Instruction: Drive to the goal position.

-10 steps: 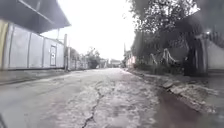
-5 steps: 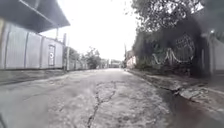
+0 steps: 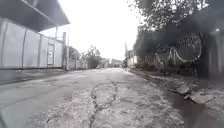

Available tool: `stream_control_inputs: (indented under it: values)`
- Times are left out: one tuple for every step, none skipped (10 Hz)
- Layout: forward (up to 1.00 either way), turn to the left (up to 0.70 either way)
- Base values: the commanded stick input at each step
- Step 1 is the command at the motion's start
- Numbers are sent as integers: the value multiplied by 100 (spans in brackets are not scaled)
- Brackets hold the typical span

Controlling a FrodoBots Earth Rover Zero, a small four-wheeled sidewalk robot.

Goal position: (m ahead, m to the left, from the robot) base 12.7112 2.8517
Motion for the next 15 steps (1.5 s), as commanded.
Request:
stream_control_inputs:
  values:
    - [70,0]
    - [70,0]
    - [70,0]
    - [70,0]
    - [70,-32]
    - [70,-35]
    - [70,-35]
    - [70,-25]
    - [70,-8]
    - [70,-2]
    - [70,0]
    - [70,0]
    - [70,0]
    - [70,0]
    - [70,0]
